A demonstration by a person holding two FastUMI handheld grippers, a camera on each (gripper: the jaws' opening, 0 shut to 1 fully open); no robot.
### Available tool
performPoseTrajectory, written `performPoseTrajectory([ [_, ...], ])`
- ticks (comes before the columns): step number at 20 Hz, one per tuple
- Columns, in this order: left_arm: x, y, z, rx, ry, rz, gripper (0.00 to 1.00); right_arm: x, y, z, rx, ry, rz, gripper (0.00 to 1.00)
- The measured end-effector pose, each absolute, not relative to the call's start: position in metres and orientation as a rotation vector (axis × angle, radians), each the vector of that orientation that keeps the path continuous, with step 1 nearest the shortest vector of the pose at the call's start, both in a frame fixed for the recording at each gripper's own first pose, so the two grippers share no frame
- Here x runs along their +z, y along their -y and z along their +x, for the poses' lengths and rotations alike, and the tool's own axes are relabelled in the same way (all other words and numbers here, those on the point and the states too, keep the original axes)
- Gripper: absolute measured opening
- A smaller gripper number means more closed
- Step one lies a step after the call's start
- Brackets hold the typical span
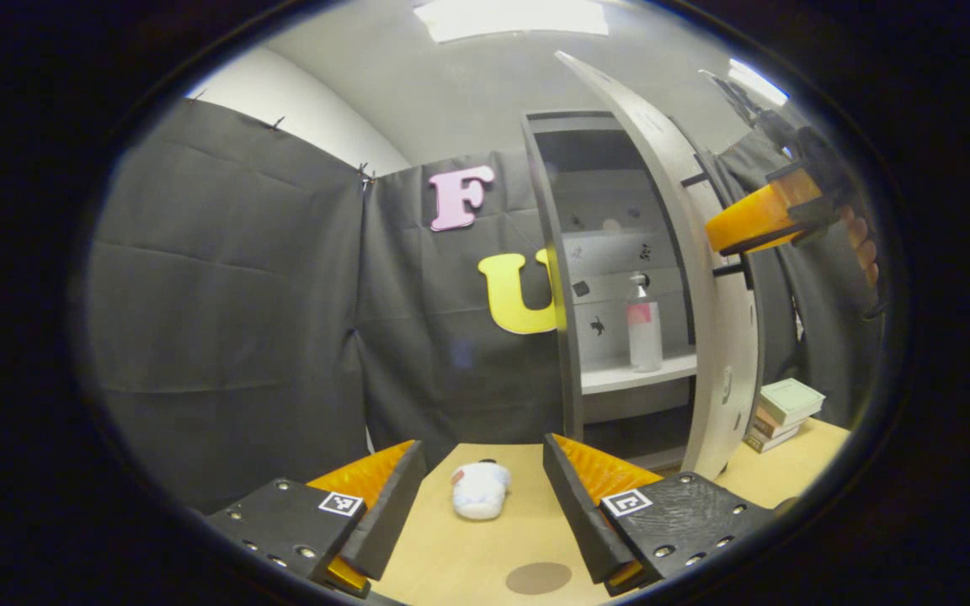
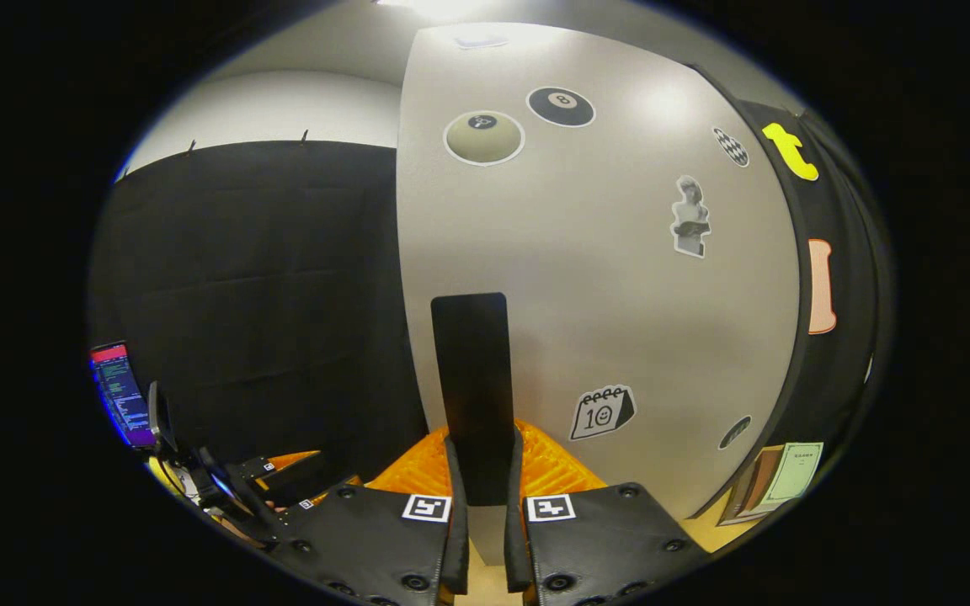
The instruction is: Open the cabinet door with the right hand, grasp the bottle in the cabinet with the left hand and place it on the coaster, then close the cabinet door with the right hand.
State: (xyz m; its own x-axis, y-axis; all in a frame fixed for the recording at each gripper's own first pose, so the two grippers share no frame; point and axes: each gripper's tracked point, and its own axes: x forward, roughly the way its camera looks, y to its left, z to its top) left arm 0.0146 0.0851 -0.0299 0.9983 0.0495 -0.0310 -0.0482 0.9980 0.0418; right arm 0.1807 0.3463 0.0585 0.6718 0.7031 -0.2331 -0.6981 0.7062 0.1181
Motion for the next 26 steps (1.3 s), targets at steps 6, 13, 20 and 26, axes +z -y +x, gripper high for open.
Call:
performPoseTrajectory([
  [6, -0.02, -0.031, 0.014, -0.011, -0.014, 0.044, 0.86, 0.059, -0.335, 0.178, 0.816, -0.258, 0.033, 0.15],
  [13, -0.019, 0.041, 0.016, -0.087, -0.017, 0.035, 0.86, 0.06, -0.32, 0.179, 0.809, -0.229, 0.014, 0.18],
  [20, -0.023, 0.1, 0.018, -0.15, -0.028, 0.021, 0.86, 0.061, -0.308, 0.18, 0.773, -0.219, 0.026, 0.14],
  [26, -0.023, 0.14, 0.027, -0.19, -0.025, 0.014, 0.87, 0.061, -0.292, 0.187, 0.692, -0.204, 0.007, 0.18],
])
